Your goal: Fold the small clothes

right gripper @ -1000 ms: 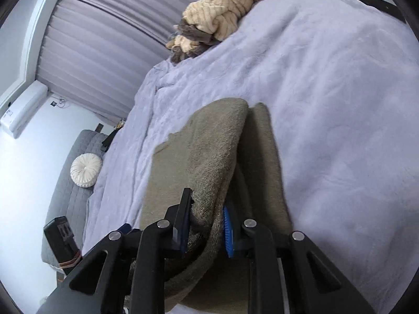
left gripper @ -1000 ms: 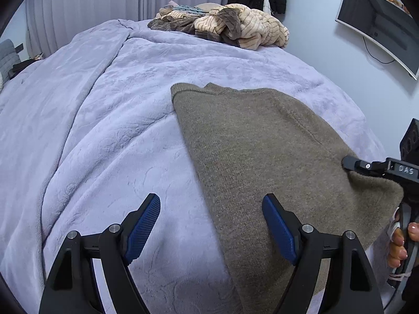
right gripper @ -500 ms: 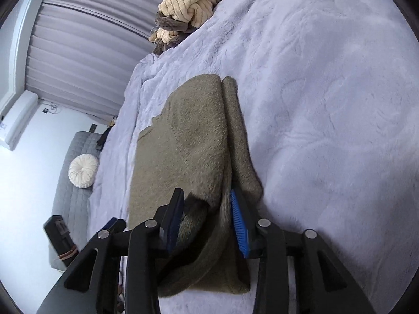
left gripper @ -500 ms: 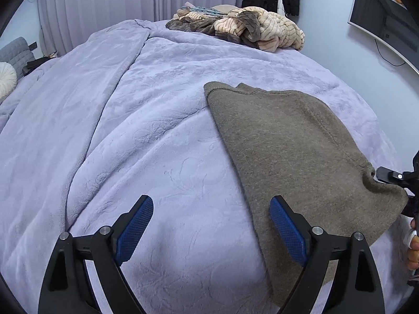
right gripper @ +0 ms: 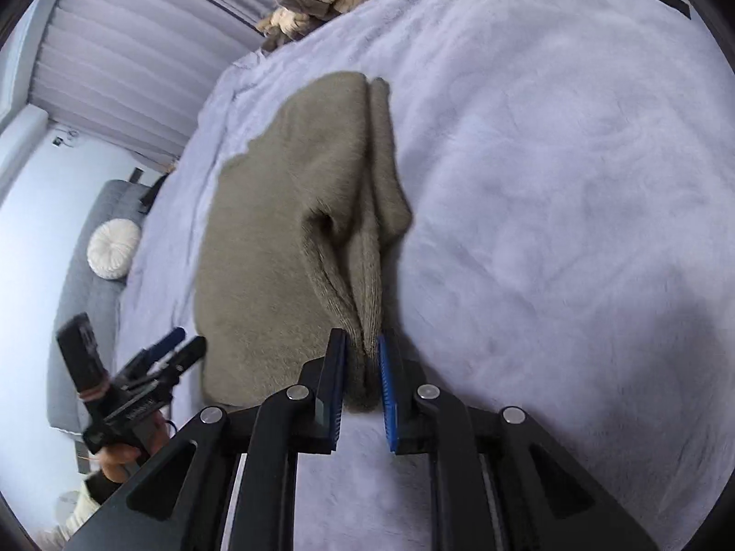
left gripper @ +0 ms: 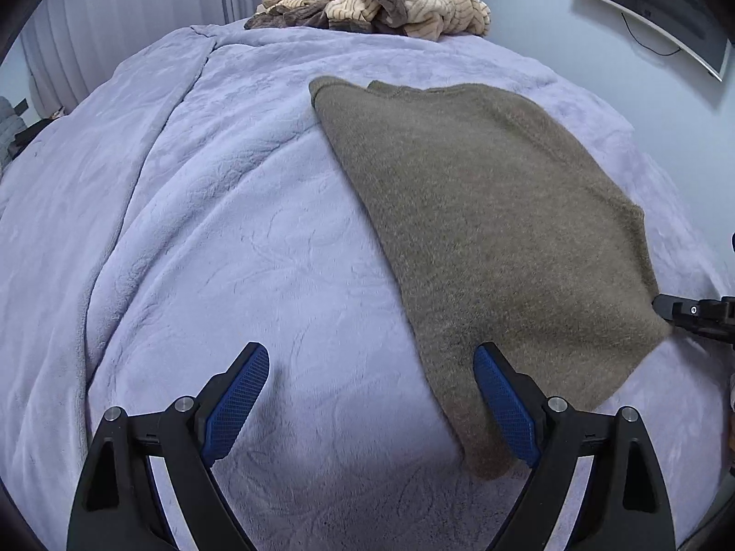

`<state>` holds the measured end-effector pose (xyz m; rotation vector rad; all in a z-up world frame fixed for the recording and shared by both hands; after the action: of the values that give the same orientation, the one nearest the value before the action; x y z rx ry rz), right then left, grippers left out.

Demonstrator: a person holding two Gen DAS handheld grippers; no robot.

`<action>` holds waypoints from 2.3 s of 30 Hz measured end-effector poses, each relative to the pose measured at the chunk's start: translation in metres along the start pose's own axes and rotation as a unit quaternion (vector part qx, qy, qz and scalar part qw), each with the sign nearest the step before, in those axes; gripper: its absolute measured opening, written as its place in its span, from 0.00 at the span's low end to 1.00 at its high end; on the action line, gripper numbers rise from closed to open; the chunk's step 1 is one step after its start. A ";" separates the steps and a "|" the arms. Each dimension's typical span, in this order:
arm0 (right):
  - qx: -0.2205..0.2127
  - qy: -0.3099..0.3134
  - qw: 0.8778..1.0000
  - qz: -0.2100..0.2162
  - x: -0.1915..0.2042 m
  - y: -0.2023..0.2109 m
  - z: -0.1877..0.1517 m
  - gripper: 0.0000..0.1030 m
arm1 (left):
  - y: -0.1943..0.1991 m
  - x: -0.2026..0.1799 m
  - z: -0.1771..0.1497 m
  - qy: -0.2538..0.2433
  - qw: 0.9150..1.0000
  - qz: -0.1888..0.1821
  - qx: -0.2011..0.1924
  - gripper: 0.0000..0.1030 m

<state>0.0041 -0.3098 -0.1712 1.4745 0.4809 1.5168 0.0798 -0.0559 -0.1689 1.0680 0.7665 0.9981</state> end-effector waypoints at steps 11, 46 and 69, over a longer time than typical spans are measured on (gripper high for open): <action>-0.083 0.032 0.996 -0.014 0.024 0.049 -0.012 0.19 | 0.031 0.004 -0.001 0.022 0.999 -0.034 -0.017 0.89; -0.080 0.064 0.986 -0.132 0.030 0.040 0.055 0.33 | 0.004 -0.018 -0.009 0.007 1.000 -0.002 0.015 0.89; -0.055 0.077 0.990 -0.106 0.033 0.033 -0.021 0.48 | 0.018 -0.018 -0.021 0.022 1.000 0.002 0.015 0.89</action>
<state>-0.0213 -0.2920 -0.1305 1.1872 0.6153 1.4681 0.0498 -0.0630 -0.1579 1.0764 0.8173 1.0187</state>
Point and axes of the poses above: each gripper's, at about its wrist camera, not at the fingertips, and y roughly against the way its jaws point, x to its left, z to its top, the point moved 10 cm from there along -y, roughly the way its jaws point, and after that the axes turned 13 degrees about x, right-handed, at the moved point
